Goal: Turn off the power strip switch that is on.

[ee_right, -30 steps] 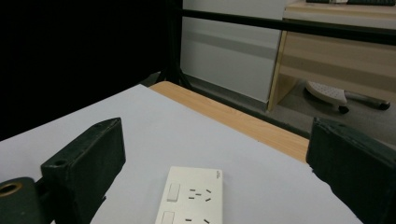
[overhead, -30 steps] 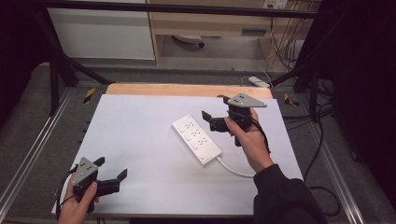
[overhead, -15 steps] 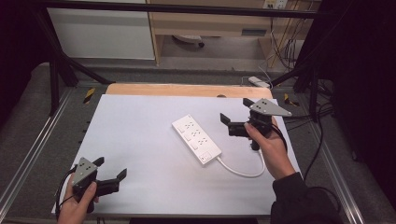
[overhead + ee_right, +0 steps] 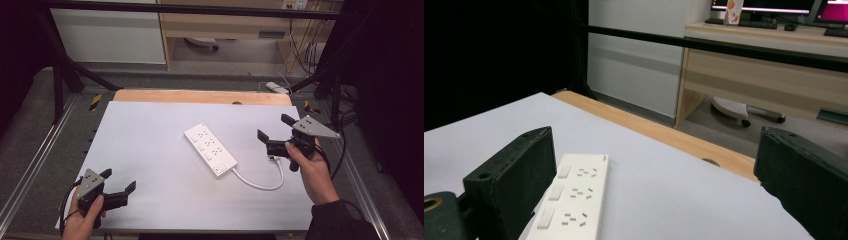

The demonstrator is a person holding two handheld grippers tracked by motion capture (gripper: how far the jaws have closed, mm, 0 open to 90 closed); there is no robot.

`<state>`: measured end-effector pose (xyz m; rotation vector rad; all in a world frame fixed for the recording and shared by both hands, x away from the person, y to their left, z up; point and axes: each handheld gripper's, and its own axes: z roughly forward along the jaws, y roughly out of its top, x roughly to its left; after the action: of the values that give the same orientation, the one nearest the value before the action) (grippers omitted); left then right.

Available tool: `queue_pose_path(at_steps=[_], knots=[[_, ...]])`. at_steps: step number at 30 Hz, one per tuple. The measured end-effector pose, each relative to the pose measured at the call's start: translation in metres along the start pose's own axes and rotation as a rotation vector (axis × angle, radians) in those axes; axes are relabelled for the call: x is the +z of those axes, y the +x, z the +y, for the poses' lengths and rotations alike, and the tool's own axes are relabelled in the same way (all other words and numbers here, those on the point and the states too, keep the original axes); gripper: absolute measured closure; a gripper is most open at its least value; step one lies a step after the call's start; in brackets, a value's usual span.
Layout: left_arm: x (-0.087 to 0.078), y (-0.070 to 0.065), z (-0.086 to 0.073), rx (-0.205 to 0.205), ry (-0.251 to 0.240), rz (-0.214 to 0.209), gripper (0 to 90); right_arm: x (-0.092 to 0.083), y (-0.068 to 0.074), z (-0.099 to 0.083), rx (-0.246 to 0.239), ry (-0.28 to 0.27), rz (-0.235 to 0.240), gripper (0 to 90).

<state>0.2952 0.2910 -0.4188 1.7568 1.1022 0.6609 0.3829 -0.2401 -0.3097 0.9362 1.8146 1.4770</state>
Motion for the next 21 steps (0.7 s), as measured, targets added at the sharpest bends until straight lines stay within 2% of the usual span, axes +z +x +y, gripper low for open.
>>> queue_pose_path(at_steps=[15,21], knots=[[0.0,0.0,0.0,-0.005,0.001,0.001,5.1,-0.043,-0.024,-0.05,0.046,0.025,-0.083,2.5],[0.0,0.0,0.0,-0.003,-0.002,0.002,5.2,-0.052,-0.03,-0.075,0.089,0.047,-0.109,2.6]])
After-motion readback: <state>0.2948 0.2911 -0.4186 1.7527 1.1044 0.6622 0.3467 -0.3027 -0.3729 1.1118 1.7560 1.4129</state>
